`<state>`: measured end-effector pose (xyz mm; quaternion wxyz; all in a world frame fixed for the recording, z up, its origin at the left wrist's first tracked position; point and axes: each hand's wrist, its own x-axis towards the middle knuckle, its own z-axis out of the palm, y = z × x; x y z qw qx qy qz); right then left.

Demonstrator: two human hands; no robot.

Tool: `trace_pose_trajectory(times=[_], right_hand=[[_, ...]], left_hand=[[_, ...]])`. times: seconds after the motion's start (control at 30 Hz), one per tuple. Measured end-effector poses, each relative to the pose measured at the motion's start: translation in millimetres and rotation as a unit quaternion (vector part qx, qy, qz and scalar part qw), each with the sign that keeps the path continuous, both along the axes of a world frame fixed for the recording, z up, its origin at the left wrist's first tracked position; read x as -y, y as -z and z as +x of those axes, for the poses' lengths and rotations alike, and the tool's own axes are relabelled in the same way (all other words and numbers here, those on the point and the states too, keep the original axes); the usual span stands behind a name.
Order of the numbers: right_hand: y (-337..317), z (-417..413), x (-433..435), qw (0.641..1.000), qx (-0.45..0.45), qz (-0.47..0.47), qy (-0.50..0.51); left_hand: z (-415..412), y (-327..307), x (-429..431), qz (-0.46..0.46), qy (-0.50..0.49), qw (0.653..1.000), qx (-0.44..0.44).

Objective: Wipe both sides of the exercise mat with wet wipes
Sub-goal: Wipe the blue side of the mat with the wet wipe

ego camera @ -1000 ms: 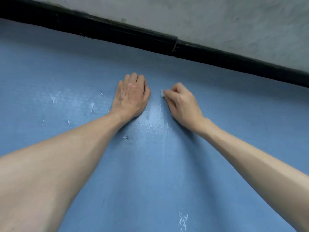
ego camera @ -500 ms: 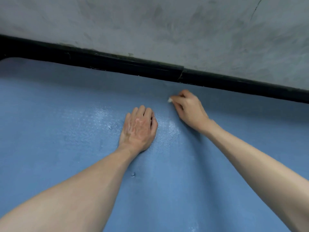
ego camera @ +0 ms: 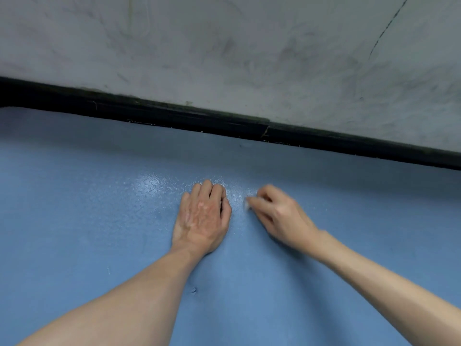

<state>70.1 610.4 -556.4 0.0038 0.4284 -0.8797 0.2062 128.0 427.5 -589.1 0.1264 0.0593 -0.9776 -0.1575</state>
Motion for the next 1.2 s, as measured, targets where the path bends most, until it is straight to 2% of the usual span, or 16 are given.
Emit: trace_pose_trajectory(times=[0.17, 0.27, 0.43, 0.53, 0.6, 0.73, 0.83, 1.0, 1.13, 1.2], right_hand=[[4.8, -99.7, 51.9, 0.989, -0.034, 0.009, 0.142], [3.6, -100.7, 61.6, 0.984, -0.044, 0.002, 0.175], [6.2, -26.0, 34.8, 0.99, -0.035, -0.018, 0.137], [3.1, -6.2, 16.7, 0.996, -0.031, 0.02, 0.079], [1.7, -24.9, 15.1, 0.996, -0.028, 0.031, 0.076], [3.6, -89.4, 33.9, 0.984, -0.063, 0.058, 0.157], [4.4, -103.4, 41.0, 0.978, -0.071, 0.074, 0.184], [3.9, -42.8, 20.1, 0.978, -0.045, 0.029, 0.2], [-0.6, 62.9, -20.7, 0.991, 0.019, 0.032, 0.131], [-2.0, 81.6, -33.1, 0.994, 0.031, 0.041, 0.097]], left_hand=[[1.6, 0.2, 0.7, 0.009, 0.005, 1.0, 0.009], [1.0, -0.9, 0.4, 0.01, 0.007, 1.0, 0.008], [0.9, -0.5, 0.7, 0.004, 0.003, 1.0, 0.015], [0.2, -0.8, -0.3, 0.0, 0.004, 1.0, 0.017], [0.5, -1.3, -0.5, -0.001, 0.005, 1.0, 0.018], [2.3, -1.4, 0.0, 0.006, 0.008, 1.0, 0.018], [2.0, -2.3, -0.6, 0.011, 0.007, 1.0, 0.02], [1.8, -1.2, 0.8, 0.011, 0.003, 1.0, 0.023], [1.3, -1.7, 0.5, 0.007, 0.004, 1.0, 0.026], [1.0, -2.0, 0.4, 0.007, 0.005, 1.0, 0.028]])
